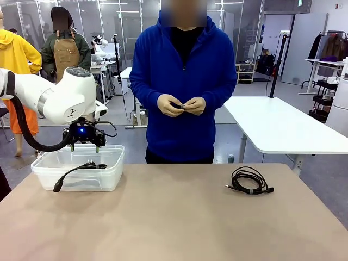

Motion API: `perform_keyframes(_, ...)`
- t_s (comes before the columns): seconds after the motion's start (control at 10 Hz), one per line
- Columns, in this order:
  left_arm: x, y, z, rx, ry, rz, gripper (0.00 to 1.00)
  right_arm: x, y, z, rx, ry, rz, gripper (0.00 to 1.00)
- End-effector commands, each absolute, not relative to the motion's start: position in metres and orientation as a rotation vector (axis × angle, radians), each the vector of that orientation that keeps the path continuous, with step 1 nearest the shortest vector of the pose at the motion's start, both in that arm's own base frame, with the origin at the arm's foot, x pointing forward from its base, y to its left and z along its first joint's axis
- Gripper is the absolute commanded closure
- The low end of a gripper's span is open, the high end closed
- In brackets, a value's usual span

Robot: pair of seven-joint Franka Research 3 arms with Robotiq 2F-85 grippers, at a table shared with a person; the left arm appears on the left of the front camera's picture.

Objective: Organize and store the cables.
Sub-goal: Place the Power Cable into the Organizing box, then place the USB Extension Cable into the Organizing box.

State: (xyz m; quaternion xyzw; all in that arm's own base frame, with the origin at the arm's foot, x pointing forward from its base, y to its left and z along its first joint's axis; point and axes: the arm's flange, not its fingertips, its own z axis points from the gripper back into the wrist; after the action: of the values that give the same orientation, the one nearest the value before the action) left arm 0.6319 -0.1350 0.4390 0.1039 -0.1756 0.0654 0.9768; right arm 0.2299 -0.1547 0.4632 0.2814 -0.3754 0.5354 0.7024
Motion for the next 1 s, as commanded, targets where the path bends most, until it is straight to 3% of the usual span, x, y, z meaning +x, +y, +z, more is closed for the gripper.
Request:
perform_keyframes(0.0, 0.6320, -0.1348, 0.4391, 0.209, -0.354, 0.132, 0.00, 0.2290, -0.1542, 0.4617, 0.621, -0.855, 1.204, 0.00)
perform_keyframes(0.9, 0.6320, -0.1348, 0.4391, 0.209, -0.354, 0.132, 0.00, 0.2290, -0.1542, 0.4617, 0.621, -0.855, 1.204, 0.00)
